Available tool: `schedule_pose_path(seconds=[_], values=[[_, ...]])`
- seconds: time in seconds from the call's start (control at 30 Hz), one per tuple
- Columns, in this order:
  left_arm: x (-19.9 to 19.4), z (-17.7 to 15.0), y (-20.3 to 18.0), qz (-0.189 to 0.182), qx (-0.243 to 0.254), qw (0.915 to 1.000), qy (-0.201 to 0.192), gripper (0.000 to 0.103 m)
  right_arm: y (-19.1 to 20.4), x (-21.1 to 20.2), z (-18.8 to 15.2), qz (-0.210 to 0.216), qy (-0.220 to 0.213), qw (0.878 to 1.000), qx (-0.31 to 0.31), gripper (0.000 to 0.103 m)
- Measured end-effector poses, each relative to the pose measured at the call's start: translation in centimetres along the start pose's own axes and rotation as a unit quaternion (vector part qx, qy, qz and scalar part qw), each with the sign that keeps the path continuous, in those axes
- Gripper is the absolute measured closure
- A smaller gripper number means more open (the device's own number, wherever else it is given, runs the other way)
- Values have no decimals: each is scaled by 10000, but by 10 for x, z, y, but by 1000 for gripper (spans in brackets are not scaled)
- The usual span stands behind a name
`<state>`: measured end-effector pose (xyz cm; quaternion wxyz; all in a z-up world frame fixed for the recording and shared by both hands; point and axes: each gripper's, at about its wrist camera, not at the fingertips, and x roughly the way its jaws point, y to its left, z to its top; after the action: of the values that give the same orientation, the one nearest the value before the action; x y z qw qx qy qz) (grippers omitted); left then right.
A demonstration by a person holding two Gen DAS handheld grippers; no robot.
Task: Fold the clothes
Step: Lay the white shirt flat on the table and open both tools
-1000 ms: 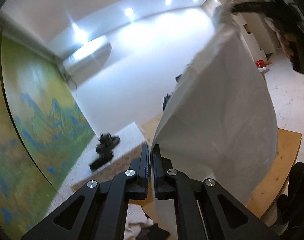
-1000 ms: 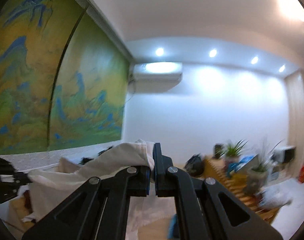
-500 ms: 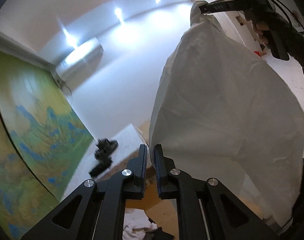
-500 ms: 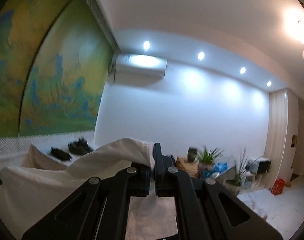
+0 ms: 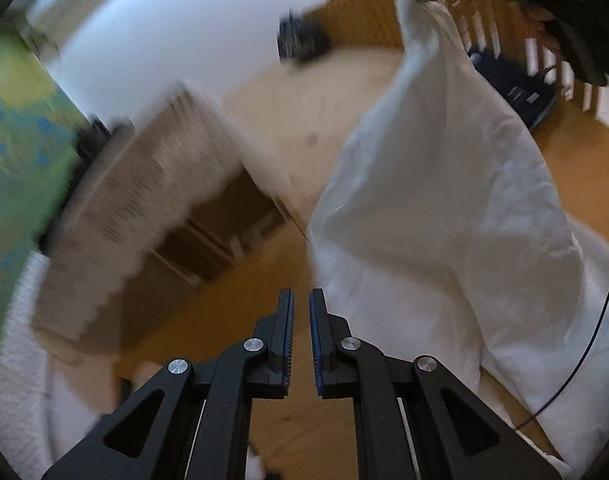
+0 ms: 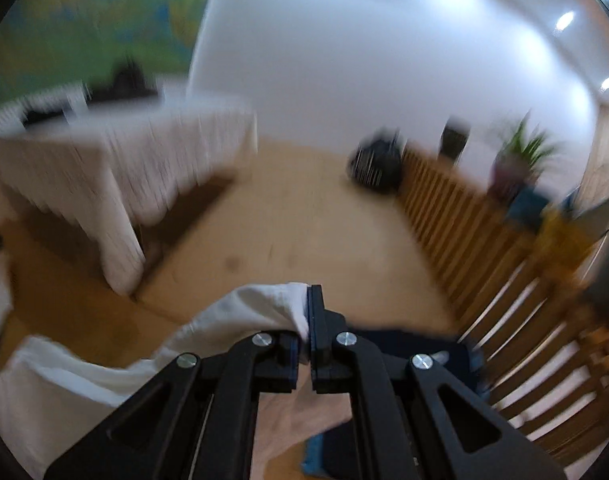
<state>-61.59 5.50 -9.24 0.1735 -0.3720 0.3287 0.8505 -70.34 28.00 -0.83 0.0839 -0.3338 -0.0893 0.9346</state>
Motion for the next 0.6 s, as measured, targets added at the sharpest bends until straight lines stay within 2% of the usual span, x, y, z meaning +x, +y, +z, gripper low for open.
schedule_pose_path(seconds=[0.07, 0.17, 0.23, 0.3, 0.37, 0.47, 0.5, 0.6], values=[[35, -2, 0, -65, -45, 9997, 217, 94, 4, 43, -16, -19, 493, 9988, -76, 100], [38, -9, -5, -241, -164, 9993, 222, 94, -3, 66, -28, -45, 757, 9971, -111, 95], [19, -19, -10, -405, -177, 9989, 123, 94, -21, 57, -26, 144, 775, 9967, 184, 90], [-8, -35, -24, -504, -147, 9986, 75, 90, -41, 47, -23, 347, 789, 9950, 495, 72], [-16, -48, -29, -700, -218, 9973, 89, 86, -48, 28, -21, 294, 664, 9962, 485, 69], [-34, -73, -49, -957, -129, 9952, 175, 86, -56, 0, -19, 169, 451, 9980, 413, 69], [-38, -81, -57, -1032, -107, 9944, 192, 86, -55, -8, -26, 286, 441, 9979, 375, 69], [-48, -108, -81, -1286, -128, 9912, 281, 86, -26, -31, -80, 1224, 774, 9893, 155, 69]])
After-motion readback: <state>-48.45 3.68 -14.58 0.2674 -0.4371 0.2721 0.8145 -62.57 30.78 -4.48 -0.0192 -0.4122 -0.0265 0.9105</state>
